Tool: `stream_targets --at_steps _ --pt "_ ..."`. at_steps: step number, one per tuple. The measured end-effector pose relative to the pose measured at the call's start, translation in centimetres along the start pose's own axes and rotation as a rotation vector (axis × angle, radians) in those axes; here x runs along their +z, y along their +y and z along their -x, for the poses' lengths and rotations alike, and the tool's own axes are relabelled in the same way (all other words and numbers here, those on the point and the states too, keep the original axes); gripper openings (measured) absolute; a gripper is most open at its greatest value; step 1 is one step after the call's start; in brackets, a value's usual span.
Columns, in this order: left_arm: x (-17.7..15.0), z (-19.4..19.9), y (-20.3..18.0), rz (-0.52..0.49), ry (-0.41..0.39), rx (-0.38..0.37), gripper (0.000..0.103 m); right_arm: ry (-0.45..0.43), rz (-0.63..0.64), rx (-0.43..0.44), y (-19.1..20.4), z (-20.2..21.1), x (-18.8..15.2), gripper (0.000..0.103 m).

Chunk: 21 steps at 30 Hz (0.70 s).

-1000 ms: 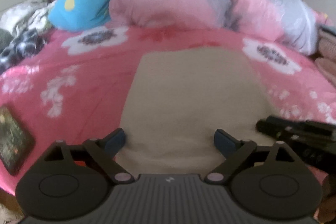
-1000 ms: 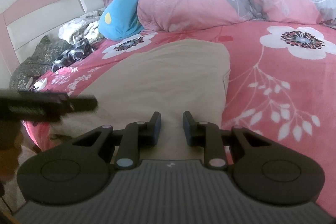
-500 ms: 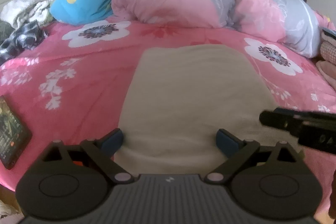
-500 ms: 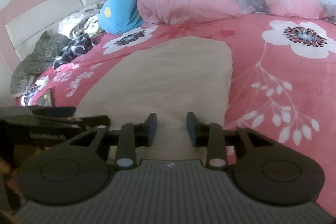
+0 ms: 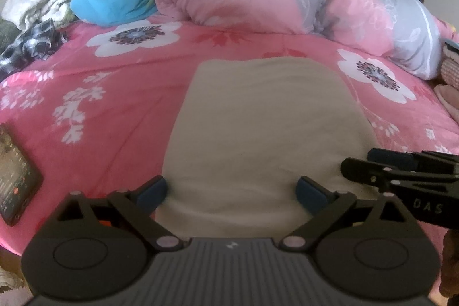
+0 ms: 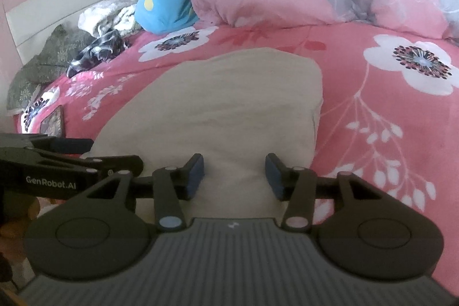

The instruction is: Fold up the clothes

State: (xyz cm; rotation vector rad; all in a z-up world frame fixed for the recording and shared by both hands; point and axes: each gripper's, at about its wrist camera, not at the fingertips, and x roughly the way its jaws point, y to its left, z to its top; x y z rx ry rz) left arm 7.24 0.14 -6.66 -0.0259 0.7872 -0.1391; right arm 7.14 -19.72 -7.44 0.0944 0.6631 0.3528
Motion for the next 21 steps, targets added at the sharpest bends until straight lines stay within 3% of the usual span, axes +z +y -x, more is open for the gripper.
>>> stream_targets --at_steps 21 --pt "0.05 0.04 0.41 0.021 0.014 -0.005 0.100 0.022 0.026 -0.006 0.60 -0.37 0.24 0.061"
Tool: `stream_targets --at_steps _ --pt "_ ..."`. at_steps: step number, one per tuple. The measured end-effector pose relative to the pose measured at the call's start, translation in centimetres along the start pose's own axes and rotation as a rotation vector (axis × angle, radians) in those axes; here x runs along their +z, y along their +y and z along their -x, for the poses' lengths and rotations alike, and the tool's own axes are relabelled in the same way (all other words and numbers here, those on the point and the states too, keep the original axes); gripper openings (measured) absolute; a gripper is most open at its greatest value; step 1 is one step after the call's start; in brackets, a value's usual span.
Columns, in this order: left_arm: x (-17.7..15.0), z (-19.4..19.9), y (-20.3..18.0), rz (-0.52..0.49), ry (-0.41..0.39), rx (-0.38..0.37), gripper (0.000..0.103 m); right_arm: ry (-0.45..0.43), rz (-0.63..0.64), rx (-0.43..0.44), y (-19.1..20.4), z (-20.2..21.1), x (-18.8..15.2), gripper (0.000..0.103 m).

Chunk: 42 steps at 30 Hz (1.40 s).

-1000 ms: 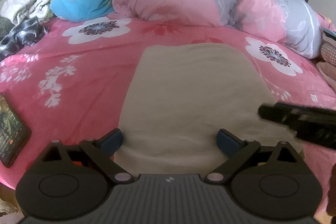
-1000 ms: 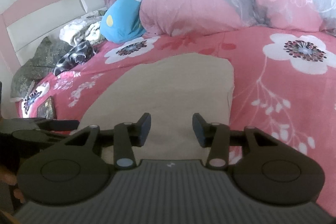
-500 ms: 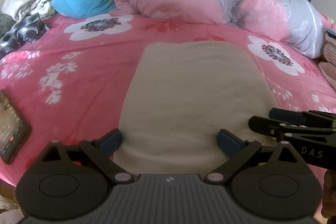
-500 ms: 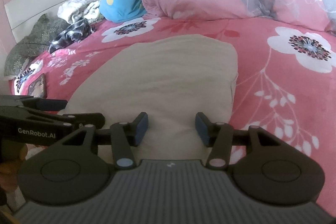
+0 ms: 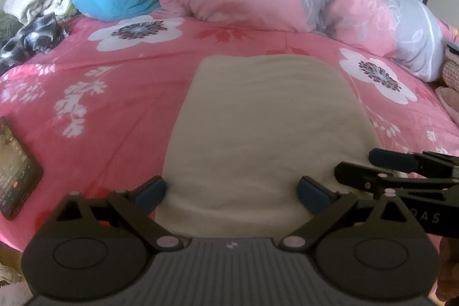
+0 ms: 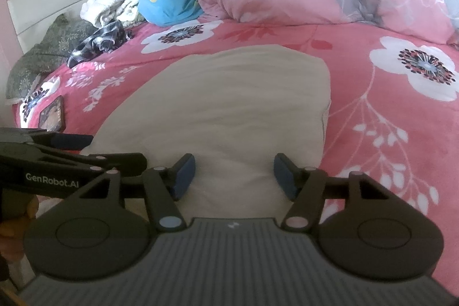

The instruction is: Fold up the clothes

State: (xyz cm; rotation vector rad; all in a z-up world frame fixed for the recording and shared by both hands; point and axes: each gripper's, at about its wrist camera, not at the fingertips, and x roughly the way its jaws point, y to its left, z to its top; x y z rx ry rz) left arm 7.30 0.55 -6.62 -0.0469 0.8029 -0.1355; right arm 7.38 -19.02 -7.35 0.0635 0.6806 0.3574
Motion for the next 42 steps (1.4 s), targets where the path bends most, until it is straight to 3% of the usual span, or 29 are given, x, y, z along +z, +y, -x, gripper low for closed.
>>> stream_targets --at_steps 34,40,42 --pt "0.0 0.0 0.3 0.015 0.004 -0.008 0.101 -0.009 -0.027 0.015 -0.5 0.2 -0.1 0.064" --pt "0.5 0.4 0.9 0.039 -0.006 -0.031 0.101 -0.068 -0.147 0.058 -2.5 1.9 0.7 0.080" --pt "0.7 0.6 1.1 0.047 -0.016 -0.042 0.101 -0.086 -0.180 0.054 -3.5 2.4 1.0 0.081"
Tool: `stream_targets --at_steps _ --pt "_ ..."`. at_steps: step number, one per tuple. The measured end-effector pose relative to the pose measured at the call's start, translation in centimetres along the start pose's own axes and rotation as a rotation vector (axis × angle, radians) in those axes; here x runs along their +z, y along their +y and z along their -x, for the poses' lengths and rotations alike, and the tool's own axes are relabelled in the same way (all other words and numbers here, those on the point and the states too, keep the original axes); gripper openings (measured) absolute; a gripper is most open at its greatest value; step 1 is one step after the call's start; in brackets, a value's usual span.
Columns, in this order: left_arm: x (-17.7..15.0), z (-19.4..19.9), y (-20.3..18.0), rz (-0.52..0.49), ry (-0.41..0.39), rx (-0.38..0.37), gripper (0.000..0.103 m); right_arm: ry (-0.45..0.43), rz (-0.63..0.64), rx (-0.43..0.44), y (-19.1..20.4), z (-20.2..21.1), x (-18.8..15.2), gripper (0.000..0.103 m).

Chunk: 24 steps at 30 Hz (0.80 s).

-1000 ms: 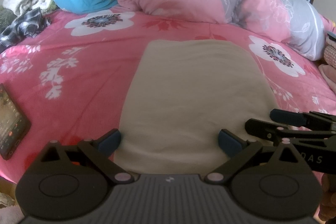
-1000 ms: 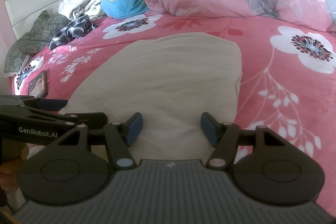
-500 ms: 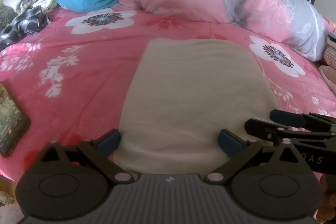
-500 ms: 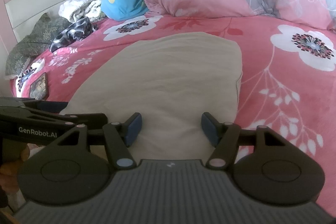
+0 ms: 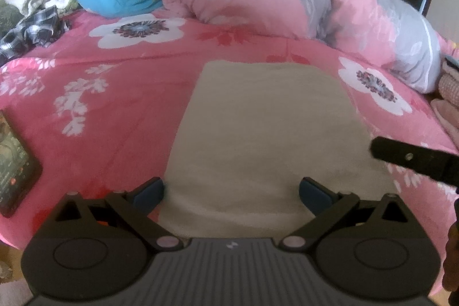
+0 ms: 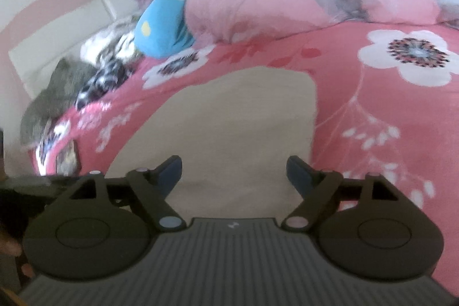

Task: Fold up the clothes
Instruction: 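Tilt both grippers over the squared khaki stack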

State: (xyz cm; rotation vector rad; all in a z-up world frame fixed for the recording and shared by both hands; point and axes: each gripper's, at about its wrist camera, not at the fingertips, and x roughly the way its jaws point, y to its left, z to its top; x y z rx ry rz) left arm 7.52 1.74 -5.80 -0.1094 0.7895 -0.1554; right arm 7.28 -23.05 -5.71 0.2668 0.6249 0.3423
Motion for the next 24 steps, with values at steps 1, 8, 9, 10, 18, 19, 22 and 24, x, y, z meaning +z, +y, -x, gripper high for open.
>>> stream_targets --at_steps 1,8,9,10,18,19,22,24 --pt "0.1 0.1 0.1 0.004 -0.005 -0.007 0.101 -0.007 -0.018 0.000 -0.5 0.2 0.2 0.083" --pt "0.7 -0.1 1.6 0.025 -0.038 -0.069 0.101 0.013 -0.220 0.009 -4.6 0.3 0.3 0.096" --pt "0.8 -0.2 2.0 0.032 -0.041 -0.090 0.101 0.028 -0.249 0.025 -5.1 0.1 0.1 0.096" --pt "0.9 -0.3 2.4 0.040 -0.044 -0.111 0.101 0.045 -0.272 0.049 -5.5 0.0 -0.1 0.096" --pt "2.4 -3.0 6.0 0.144 0.055 -0.272 0.096 0.206 -0.390 0.232 -7.3 -2.5 -0.6 0.097" --pt "2.6 -3.5 6.4 0.155 0.071 -0.288 0.095 0.219 -0.391 0.243 -7.4 -2.8 -0.4 0.097" --pt "3.1 -4.6 7.0 0.156 0.087 -0.332 0.094 0.254 -0.408 0.280 -7.8 -3.6 0.2 0.097" --pt "3.4 -5.3 7.0 0.149 0.104 -0.374 0.094 0.268 -0.421 0.307 -8.0 -4.4 0.6 0.098"
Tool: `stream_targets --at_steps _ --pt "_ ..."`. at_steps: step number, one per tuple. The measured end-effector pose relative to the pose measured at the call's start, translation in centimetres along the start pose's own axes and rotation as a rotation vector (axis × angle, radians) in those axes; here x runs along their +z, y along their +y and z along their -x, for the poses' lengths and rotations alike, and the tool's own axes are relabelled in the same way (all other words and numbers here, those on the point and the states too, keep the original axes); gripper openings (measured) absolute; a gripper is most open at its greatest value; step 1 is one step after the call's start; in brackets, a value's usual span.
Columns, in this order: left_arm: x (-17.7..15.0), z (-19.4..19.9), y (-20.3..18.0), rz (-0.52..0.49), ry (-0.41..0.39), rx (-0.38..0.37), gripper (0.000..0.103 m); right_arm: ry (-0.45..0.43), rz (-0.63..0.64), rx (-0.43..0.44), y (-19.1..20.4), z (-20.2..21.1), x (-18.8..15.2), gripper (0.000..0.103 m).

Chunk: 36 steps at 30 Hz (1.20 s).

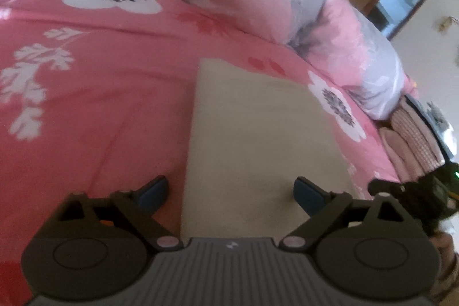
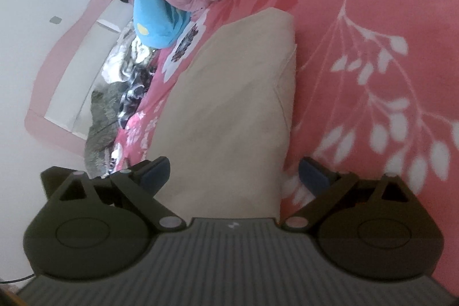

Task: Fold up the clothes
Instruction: 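Tilt both grippers over the squared khaki stack, then close the right gripper on the folded khaki stack and lift it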

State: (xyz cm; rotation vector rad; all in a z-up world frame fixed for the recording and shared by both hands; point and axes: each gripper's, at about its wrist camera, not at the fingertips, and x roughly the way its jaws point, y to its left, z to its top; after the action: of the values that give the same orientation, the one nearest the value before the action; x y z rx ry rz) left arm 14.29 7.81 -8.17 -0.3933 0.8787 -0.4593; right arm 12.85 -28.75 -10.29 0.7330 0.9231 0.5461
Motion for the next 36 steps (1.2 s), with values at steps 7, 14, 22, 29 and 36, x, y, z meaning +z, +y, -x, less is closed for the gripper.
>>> stream_targets --at_steps 7,14,22,29,36 --pt "1.4 -2.5 0.3 -0.023 0.063 -0.107 0.097 0.071 -0.005 0.077 -0.1 -3.2 2.7 0.098" --pt "1.7 -3.5 0.2 -0.028 0.089 -0.173 0.094 0.095 0.013 0.117 -0.1 -4.8 3.9 0.094" --pt "1.9 -4.1 0.5 -0.016 0.103 -0.213 0.092 0.136 -0.005 0.169 -1.7 -4.2 3.4 0.062" --pt "2.3 -2.8 0.7 0.063 0.086 -0.250 0.080 0.113 -0.051 0.234 -1.6 -7.0 4.3 0.030" --pt "1.4 -0.3 -0.9 0.084 0.034 -0.323 0.076 0.059 -0.033 0.233 1.4 -3.9 4.5 0.021"
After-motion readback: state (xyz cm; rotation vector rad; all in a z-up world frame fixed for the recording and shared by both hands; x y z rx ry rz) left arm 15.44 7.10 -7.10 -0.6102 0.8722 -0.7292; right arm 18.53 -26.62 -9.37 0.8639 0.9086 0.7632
